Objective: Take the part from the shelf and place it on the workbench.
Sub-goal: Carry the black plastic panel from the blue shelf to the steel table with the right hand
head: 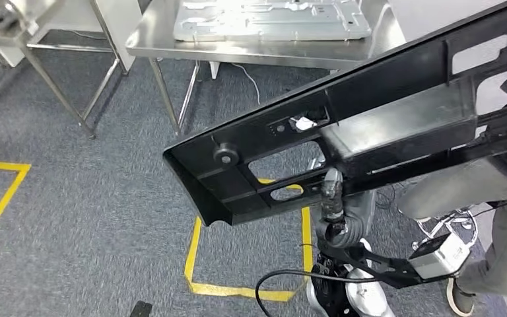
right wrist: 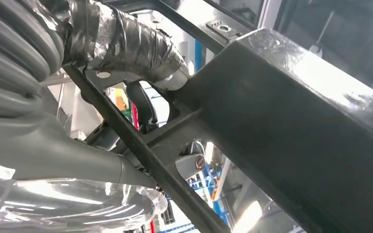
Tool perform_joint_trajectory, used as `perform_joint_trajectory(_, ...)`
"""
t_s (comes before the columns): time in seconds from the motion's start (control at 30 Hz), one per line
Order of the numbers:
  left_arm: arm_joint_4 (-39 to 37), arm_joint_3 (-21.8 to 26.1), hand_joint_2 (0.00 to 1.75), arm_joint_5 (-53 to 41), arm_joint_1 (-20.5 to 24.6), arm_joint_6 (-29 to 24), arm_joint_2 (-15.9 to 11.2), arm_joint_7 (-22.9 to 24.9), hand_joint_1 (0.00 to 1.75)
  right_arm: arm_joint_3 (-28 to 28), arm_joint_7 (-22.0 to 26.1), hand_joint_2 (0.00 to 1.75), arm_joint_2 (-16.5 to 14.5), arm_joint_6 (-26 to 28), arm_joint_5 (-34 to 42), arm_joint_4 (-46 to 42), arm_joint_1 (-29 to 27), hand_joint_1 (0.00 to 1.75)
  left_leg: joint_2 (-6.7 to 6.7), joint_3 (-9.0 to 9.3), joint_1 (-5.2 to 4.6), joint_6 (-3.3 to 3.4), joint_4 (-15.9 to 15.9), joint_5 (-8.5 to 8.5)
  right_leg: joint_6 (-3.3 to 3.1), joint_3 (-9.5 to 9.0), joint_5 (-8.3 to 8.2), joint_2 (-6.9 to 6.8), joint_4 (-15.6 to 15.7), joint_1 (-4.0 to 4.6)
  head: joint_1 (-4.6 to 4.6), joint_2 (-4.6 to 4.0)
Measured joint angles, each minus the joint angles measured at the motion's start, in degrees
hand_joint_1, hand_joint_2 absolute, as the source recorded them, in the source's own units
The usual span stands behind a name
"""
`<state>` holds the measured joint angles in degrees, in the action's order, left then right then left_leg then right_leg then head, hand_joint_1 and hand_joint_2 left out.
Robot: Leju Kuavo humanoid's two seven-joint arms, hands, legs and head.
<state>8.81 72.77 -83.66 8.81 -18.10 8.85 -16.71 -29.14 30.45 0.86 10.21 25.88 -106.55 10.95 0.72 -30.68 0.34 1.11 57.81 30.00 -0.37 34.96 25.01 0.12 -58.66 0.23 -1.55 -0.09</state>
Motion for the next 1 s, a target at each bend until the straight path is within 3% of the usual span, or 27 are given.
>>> perform_joint_trajectory(0.07,0.0,0.0,1.75,0.0,0.0,0.0,0.0,0.0,0.0,0.0,0.0,1.75,0.0,0.1,-0.1,0.0,0.1,1.75,-0.22,-0.48,0.0,-0.54,1.8,0.99,-0.5,-1.08,0.28,-0.02,0.8,-0.34,-0.04,0.0)
perform_joint_trajectory(0.1,0.0,0.1,1.75,0.0,0.1,0.0,0.0,0.0,0.0,0.0,-0.1,1.75,0.0,0.1,-0.3,0.0,0.1,1.75,-0.31,-1.74,0.04,-0.77,4.4,1.97,-0.75,-1.72,0.5,-0.12,1.0,-0.5,-0.09,0.0)
perform_joint_trajectory(0.17,0.0,0.1,1.75,0.0,0.0,0.0,0.0,0.0,0.0,0.0,-0.2,1.75,-0.1,0.3,-0.6,0.1,0.2,1.75,-0.36,-6.48,0.17,-1.12,12.0,4.09,-1.08,-2.56,1.19,-0.26,1.1,-0.42,-0.17,0.0)
perform_joint_trajectory(0.2,0.0,0.1,1.75,0.0,0.0,0.1,0.0,0.0,0.0,0.0,-0.3,1.75,-0.1,0.3,-0.7,0.2,0.2,1.75,-0.37,-8.78,0.24,-1.24,15.0,4.37,-1.12,-2.96,1.57,-0.25,1.1,-0.4,-0.17,0.0)
perform_joint_trajectory(0.23,0.0,0.1,1.75,0.0,-0.2,0.1,0.0,0.1,0.0,0.0,-0.4,1.75,-0.1,0.4,-0.9,0.3,0.2,1.75,-0.37,-10.31,0.29,-1.32,16.2,3.63,-1.11,-3.43,1.98,-0.2,1.1,-0.39,-0.17,0.0)
perform_joint_trajectory(0.27,0.0,0.1,1.75,0.0,-0.2,0.1,0.0,0.1,0.0,0.0,-0.4,1.75,-0.1,0.4,-1.0,0.4,0.2,1.75,-0.38,-10.63,0.33,-1.33,15.0,1.71,-1.05,-4.01,2.42,-0.12,1.1,-0.41,-0.18,0.0)
perform_joint_trajectory(0.33,0.0,0.1,1.75,0.0,-0.3,0.1,0.0,0.2,0.0,0.0,-0.4,1.75,-0.1,0.5,-1.2,0.5,0.2,1.75,-0.43,-8.38,0.32,-1.13,7.8,-3.33,-0.72,-5.24,3.42,-0.01,1.1,-0.43,-0.15,0.0)
perform_joint_trajectory(0.37,0.0,0.1,1.75,0.0,-0.2,0.1,-0.1,0.2,0.0,0.0,-0.4,1.75,-0.1,0.5,-1.2,0.5,0.2,1.75,-0.44,-6.97,0.19,-0.89,4.3,-4.76,-0.41,-5.61,3.95,0.04,1.1,-0.37,-0.17,0.0)
perform_joint_trajectory(0.43,0.0,0.1,1.75,0.0,-0.1,0.1,-0.1,0.2,0.0,0.0,-0.4,1.75,-0.1,0.6,-1.3,0.6,0.3,1.75,-0.4,-5.48,-0.06,-0.18,1.1,-4.88,0.32,-6.09,4.51,0.07,1.2,-0.24,-0.15,0.0)
perform_joint_trajectory(0.53,0.0,0.1,1.75,0.0,-0.2,0.1,-0.1,0.3,0.0,0.0,-0.5,1.75,-0.1,0.7,-1.4,0.6,0.3,1.75,-0.21,-4.47,0.0,1.03,0.3,-4.26,1.24,-6.6,4.88,0.06,0.3,-0.32,-0.02,0.0)
perform_joint_trajectory(0.6,0.0,0.1,1.75,0.0,-0.2,0.1,-0.1,0.3,0.0,0.0,-0.5,1.75,-0.1,0.7,-1.4,0.6,0.4,1.75,-0.16,-3.59,0.01,1.78,0.1,-3.82,1.6,-4.25,6.71,0.04,-4.2,-0.49,0.07,0.0)
perform_joint_trajectory(0.7,0.0,0.2,1.75,0.0,-0.2,0.1,-0.1,0.3,0.0,0.0,-0.5,1.75,0.0,0.8,-1.4,0.8,0.3,1.75,-0.16,-2.65,-0.12,2.14,0.2,-2.82,1.95,2.72,10.24,0.05,-14.4,-0.63,0.17,0.0)
perform_joint_trajectory(0.73,0.0,0.2,1.75,0.0,-0.2,0.1,-0.1,0.3,0.0,0.0,-0.5,1.75,0.0,0.8,-1.4,0.8,0.3,1.75,-0.14,-2.16,-0.16,2.11,0.2,-2.4,1.98,4.04,9.89,0.05,-15.2,-0.68,0.18,0.0)
perform_joint_trajectory(0.77,0.0,0.2,1.75,0.0,-0.3,0.1,-0.1,0.3,0.0,0.0,-0.5,1.75,0.0,0.8,-1.4,0.9,0.2,1.75,-0.1,-1.51,-0.18,2.03,0.2,-1.94,1.91,4.32,8.32,0.04,-13.9,-0.7,0.18,0.0)
perform_joint_trajectory(0.83,0.0,0.2,1.75,0.0,-0.4,0.1,-0.1,0.3,0.0,0.0,-0.5,1.75,0.0,0.8,-1.4,0.9,0.2,1.75,-0.04,-0.13,-0.19,1.73,0.2,-0.92,1.49,2.52,2.79,0.05,-6.9,-0.65,0.19,0.0)
perform_joint_trajectory(0.87,0.0,0.2,1.75,0.0,-0.3,0.1,-0.1,0.3,0.0,0.0,-0.5,1.75,0.0,0.8,-1.4,1.0,0.3,1.75,0.03,0.41,-0.2,1.5,0.2,-0.48,1.24,1.59,1.31,0.01,-3.6,-0.46,0.16,0.0)
perform_joint_trajectory(0.93,0.0,0.2,1.75,0.0,-0.2,0.1,-0.1,0.3,0.0,0.0,-0.5,1.75,0.0,0.8,-1.4,1.0,0.3,1.75,0.08,0.91,-0.23,0.8,0.2,0.13,0.6,0.61,0.47,-0.02,-0.5,-0.09,0.12,0.0)
perform_joint_trajectory(1.0,0.0,0.2,1.75,0.0,-0.1,0.1,-0.1,0.4,0.0,0.0,-0.5,1.75,0.0,0.8,-1.4,1.1,0.3,1.75,0.0,1.27,-0.23,0.08,0.6,0.41,-0.14,-0.08,0.52,0.02,0.0,-0.04,0.12,0.0)
